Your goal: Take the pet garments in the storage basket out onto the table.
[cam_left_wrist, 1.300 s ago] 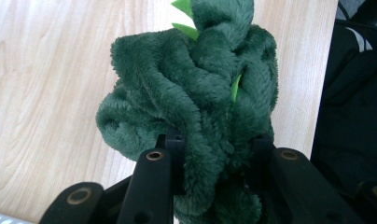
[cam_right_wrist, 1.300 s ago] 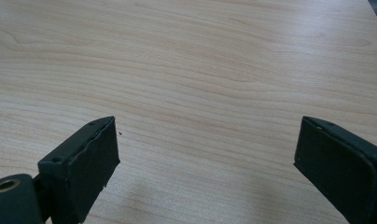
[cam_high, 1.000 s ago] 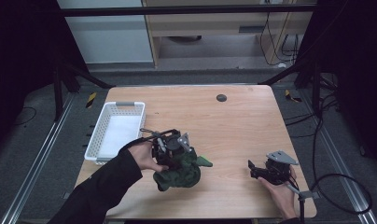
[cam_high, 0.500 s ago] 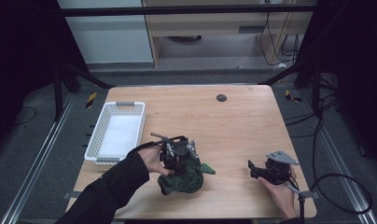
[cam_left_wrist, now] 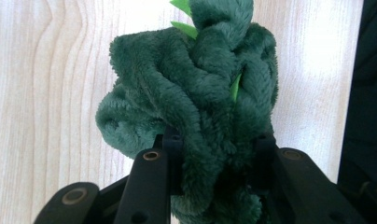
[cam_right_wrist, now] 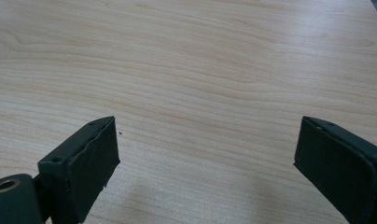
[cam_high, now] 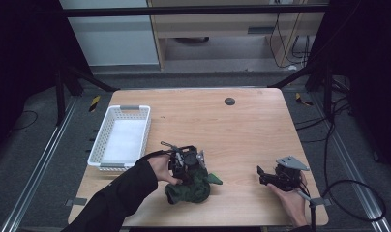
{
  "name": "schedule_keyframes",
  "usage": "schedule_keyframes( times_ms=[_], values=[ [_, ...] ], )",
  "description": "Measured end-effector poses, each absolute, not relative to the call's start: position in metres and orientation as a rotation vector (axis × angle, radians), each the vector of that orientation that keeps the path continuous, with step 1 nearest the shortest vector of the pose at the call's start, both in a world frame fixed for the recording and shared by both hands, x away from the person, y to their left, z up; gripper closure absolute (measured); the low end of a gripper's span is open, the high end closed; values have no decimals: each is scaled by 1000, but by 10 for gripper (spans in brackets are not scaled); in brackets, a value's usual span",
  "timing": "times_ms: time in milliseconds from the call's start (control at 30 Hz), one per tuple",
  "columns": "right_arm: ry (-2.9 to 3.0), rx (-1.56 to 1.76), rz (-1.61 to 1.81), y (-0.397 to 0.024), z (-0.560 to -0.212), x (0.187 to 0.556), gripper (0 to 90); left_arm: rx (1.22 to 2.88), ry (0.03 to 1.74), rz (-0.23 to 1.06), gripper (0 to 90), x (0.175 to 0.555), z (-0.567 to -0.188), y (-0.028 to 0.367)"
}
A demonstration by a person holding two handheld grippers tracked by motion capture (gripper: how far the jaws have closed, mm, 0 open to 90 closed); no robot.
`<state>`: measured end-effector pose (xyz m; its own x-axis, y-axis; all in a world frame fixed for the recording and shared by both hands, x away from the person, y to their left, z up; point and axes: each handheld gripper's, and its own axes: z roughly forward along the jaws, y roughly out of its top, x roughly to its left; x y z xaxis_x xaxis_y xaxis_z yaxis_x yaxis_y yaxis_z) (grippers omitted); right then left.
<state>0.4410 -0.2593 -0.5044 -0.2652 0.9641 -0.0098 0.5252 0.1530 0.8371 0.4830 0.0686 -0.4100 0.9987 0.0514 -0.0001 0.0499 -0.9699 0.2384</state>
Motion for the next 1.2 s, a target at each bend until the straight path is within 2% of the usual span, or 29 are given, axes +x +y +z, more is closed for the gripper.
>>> schedule_keyframes(
  times_ms=[267,400,633,1200],
  values=[
    [1869,1414,1001,-259,-504,441,63,2906,77,-5,616,484,-412,69],
    [1868,1418,1000,-259,-505,441,62,2896,85,-1,548,484,-411,70],
    [1866,1419,1000,-259,-504,441,62,2863,91,26,377,484,-399,75],
    [1867,1418,997,-259,-505,441,62,2694,188,124,327,481,-360,97]
  ],
)
